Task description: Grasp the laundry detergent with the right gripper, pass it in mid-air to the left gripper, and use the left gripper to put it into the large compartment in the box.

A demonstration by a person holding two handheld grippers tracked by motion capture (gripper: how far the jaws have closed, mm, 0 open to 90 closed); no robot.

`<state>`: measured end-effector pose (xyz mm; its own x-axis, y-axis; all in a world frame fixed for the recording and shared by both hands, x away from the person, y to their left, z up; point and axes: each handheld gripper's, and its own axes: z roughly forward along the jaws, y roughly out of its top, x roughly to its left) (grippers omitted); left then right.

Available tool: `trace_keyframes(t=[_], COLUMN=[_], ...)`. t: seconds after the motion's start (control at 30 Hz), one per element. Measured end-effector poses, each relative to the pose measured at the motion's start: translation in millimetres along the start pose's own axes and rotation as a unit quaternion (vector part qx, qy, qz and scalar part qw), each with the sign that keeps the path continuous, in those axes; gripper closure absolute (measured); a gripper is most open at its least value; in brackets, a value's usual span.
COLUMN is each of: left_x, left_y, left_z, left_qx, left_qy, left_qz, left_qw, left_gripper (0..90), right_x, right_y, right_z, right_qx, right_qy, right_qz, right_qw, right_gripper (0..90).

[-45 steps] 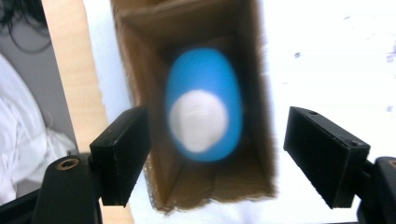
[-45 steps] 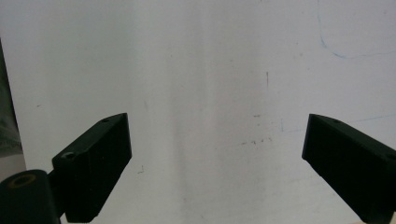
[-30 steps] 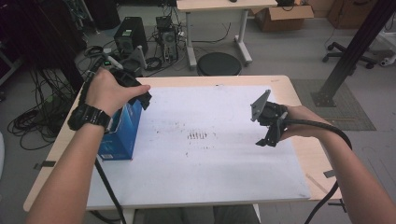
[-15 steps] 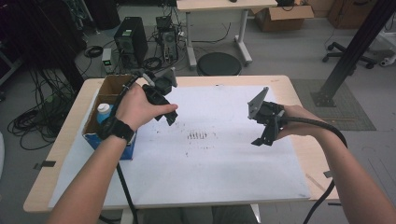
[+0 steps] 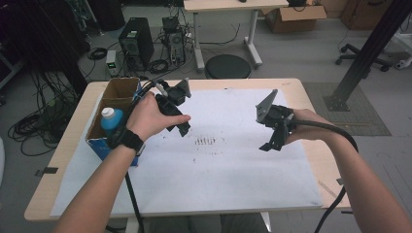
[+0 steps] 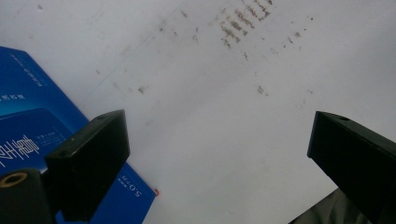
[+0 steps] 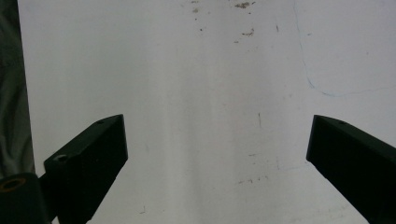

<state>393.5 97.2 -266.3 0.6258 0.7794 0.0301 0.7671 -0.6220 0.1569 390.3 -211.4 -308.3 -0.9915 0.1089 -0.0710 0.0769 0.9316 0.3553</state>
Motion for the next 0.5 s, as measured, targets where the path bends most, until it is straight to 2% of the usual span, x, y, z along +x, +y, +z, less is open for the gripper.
trace_keyframes(t=[0.5], left_x=[-0.5], left_y=[-3.7], left_z=[-1.4], left_qx=[0.000], left_qy=[-0.008], left_qz=[0.003], left_qw=[1.0000], left_gripper=[6.1], right_x=[2.5], right_y=[2.8], right_z=[1.2], right_qx=[0.003], right_qy=[0.000], right_qz=[-0.003], right_qw=[1.0000], right_gripper=[5.1])
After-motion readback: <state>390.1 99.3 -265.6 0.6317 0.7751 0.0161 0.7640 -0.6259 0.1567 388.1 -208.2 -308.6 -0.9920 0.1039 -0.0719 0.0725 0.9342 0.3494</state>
